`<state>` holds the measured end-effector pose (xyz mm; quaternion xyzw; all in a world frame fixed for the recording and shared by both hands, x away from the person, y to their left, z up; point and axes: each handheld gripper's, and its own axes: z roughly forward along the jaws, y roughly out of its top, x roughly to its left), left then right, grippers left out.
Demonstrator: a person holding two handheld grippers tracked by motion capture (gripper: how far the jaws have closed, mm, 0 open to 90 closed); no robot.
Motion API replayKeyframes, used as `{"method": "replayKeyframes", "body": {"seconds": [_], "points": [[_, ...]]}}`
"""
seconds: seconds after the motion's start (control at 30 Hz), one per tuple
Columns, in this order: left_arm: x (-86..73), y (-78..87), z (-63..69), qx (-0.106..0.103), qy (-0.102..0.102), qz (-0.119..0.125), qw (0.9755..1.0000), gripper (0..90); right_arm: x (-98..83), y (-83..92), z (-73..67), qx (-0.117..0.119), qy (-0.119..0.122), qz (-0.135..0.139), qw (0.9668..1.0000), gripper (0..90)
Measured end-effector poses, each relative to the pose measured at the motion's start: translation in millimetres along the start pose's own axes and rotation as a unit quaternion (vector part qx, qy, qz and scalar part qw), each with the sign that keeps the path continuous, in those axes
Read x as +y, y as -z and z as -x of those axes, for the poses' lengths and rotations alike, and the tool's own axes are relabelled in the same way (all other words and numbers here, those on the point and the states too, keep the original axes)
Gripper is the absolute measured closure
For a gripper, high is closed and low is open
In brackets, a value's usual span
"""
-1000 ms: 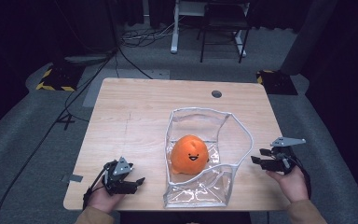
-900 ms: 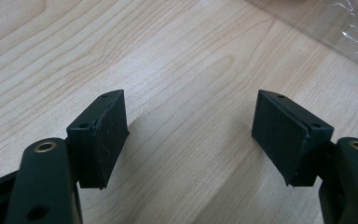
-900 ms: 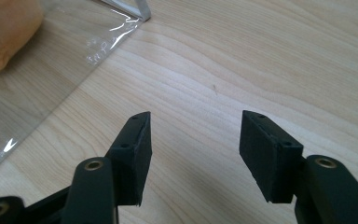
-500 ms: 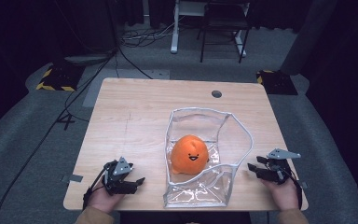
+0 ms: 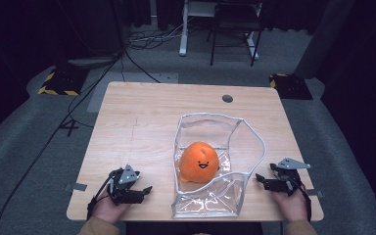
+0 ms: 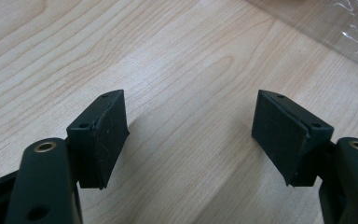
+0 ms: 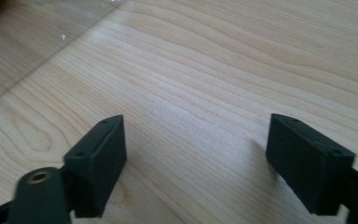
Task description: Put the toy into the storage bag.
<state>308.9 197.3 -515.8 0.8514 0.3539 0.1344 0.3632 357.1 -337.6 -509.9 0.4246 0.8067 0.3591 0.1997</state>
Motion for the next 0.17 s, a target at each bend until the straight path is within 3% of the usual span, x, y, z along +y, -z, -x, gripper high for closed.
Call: {"method": "replayKeyframes", "body": {"seconds": [0.17], "points": [[-0.5, 0.7, 0.4, 0.003, -0.001, 0.0, 1.0, 27.0, 1.1, -1.8, 0.6, -0.002, -0.001, -0.003, 1.0, 15.8]]}}
